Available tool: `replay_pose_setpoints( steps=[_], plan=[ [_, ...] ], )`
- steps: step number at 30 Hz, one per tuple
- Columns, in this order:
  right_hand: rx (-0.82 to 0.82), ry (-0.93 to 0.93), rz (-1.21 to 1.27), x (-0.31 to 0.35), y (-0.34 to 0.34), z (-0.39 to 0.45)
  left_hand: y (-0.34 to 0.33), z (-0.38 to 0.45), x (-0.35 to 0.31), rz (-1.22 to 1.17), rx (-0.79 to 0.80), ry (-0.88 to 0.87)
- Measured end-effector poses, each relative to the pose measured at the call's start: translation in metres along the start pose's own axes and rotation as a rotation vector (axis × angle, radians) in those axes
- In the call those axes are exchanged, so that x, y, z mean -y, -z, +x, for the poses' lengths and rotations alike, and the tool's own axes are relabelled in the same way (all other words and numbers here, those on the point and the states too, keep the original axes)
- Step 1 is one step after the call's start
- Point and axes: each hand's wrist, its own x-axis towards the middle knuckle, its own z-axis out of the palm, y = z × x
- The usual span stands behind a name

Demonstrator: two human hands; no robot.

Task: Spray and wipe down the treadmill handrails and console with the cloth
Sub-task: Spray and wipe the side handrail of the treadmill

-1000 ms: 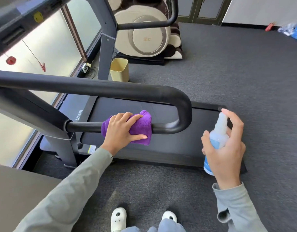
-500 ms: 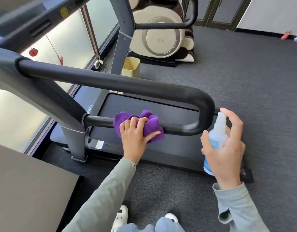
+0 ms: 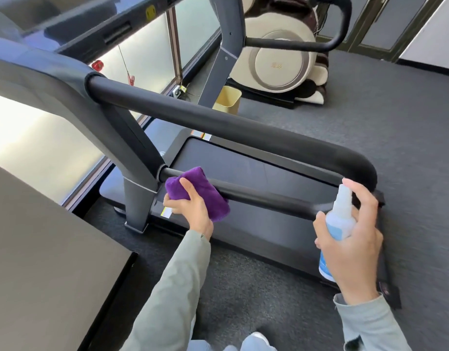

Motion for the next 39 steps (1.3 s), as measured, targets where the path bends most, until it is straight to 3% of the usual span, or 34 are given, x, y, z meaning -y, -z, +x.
replay_pose_setpoints(
  steps=[7,14,19,25,39],
  plan=[
    [0.028,-0.040,-0.039,0.004,-0.008,0.001,-0.016,0.031,-0.018,-0.135,-0.103,0.254],
    [-0.029,-0.029,-0.071,0.003,-0.003,0.002,-0.022,0.035,-0.003,-0.196,-0.093,0.194],
    [-0.013,-0.005,-0.046,0.001,0.001,-0.001,-0.026,0.004,0.016,-0.171,0.025,0.223],
    [0.053,0.073,0.006,0.002,0.004,0.006,-0.010,0.056,-0.032,-0.004,-0.209,0.227],
    [0.061,0.108,0.113,-0.024,0.014,0.015,-0.043,-0.016,0.014,-0.070,-0.128,0.200]
  ],
)
